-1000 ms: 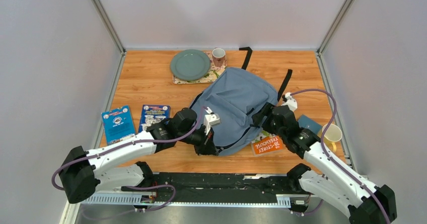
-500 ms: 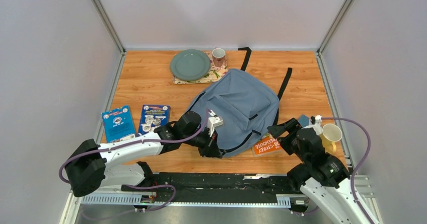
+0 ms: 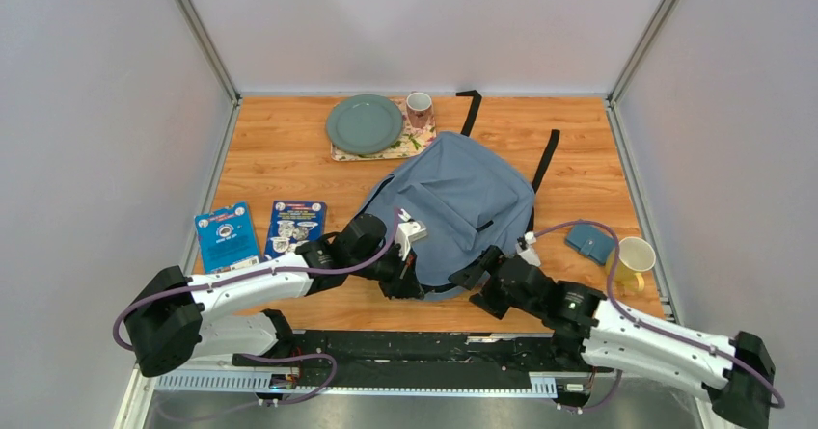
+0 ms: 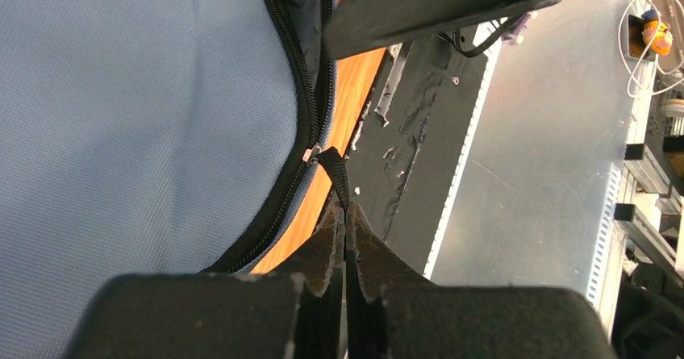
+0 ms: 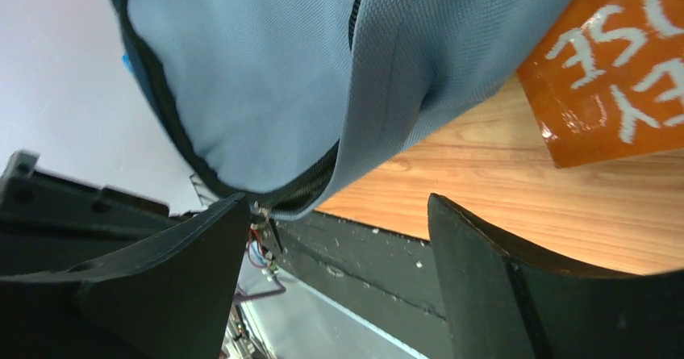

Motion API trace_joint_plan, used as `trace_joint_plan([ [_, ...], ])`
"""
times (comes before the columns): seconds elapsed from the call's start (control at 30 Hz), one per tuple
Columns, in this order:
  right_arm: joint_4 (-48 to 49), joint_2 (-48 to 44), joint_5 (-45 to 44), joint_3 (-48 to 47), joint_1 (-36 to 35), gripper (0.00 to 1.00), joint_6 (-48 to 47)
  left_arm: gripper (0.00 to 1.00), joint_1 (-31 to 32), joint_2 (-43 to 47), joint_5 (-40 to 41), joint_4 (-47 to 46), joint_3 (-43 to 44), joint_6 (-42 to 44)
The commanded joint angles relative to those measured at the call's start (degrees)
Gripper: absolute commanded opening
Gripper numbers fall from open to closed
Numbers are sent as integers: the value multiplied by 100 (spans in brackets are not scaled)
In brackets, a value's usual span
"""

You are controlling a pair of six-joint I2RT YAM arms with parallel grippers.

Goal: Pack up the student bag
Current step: Unzip the student bag at the center of the board.

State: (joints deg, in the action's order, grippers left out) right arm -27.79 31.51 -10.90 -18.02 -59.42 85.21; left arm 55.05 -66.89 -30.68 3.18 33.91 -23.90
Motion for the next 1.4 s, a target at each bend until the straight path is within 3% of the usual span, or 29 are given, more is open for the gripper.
trace_joint_plan([
  [0.0,916,987,-677,-394,-175,85,778,0,41,27,62,-125,133,-71],
  [0.1,1231,1498,-914,-527,-158,82,857,0,41,80,27,-63,142,-97],
  [0.17,1267,1639,-1089,-580,-158,72,848,0,59,141,88,-2,72,-106],
  [0.3,1372,1578,-1204,-422,78,43,673,0,59,334,176,-10,-121,-97],
  [0.33,1399,1508,-1170,-361,140,27,655,0,59,344,202,7,-148,-71],
  [0.43,1435,1306,-968,-246,430,0,401,0,59,291,220,234,-52,43],
  [0.63,663,1015,-1082,-474,756,0,-538,0,59,440,509,780,-69,158],
  [0.77,-224,1278,-581,-912,1326,0,-1129,0,59,712,974,1351,-148,140],
  [0.8,-575,1331,-659,-1166,1380,0,-1138,0,59,756,1289,1761,-148,175],
  [0.83,-1222,1410,-799,-1290,1406,0,-1051,0,59,739,2136,2000,-139,201],
  [0.93,-1606,1577,-591,-1510,1625,0,-1058,0,50,459,3459,2871,-25,0],
  [1.0,-1362,1805,-65,-1581,1793,0,-1391,0,50,205,3420,3318,254,-88],
  [1.1,-956,2383,184,-1888,1758,0,-2314,0,102,342,2937,3024,99,-246],
  [1.3,-738,2651,367,-1925,1556,0,-3632,0,1191,1512,2989,2671,-191,-334],
  [1.37,-771,2537,395,-1889,1556,0,-3573,0,1350,1591,2796,2740,-140,-448],
])
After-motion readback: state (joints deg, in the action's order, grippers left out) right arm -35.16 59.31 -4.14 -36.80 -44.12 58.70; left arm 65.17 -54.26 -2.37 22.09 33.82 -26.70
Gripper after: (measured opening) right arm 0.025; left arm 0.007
